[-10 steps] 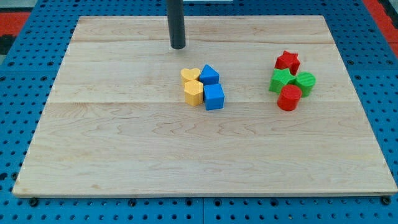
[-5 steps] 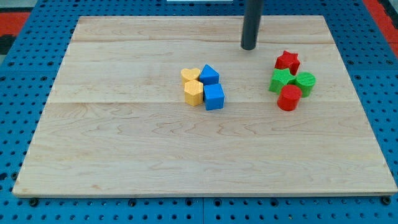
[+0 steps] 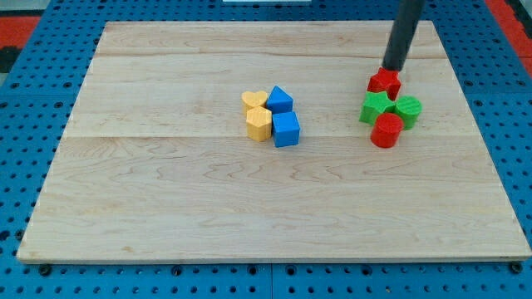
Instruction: Move the red star down a bit
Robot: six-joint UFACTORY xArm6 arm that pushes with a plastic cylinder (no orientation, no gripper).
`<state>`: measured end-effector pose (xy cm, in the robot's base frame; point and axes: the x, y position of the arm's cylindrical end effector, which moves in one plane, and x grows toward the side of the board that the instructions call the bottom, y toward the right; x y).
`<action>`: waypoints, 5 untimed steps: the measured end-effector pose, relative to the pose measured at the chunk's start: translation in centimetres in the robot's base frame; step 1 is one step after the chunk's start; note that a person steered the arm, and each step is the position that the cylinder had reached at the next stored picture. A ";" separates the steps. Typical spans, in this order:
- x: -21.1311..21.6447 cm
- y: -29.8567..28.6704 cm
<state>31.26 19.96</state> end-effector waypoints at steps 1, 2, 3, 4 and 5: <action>0.0 0.0; 1.3 0.0; 2.5 -0.3; 2.5 -0.3; 2.6 -1.9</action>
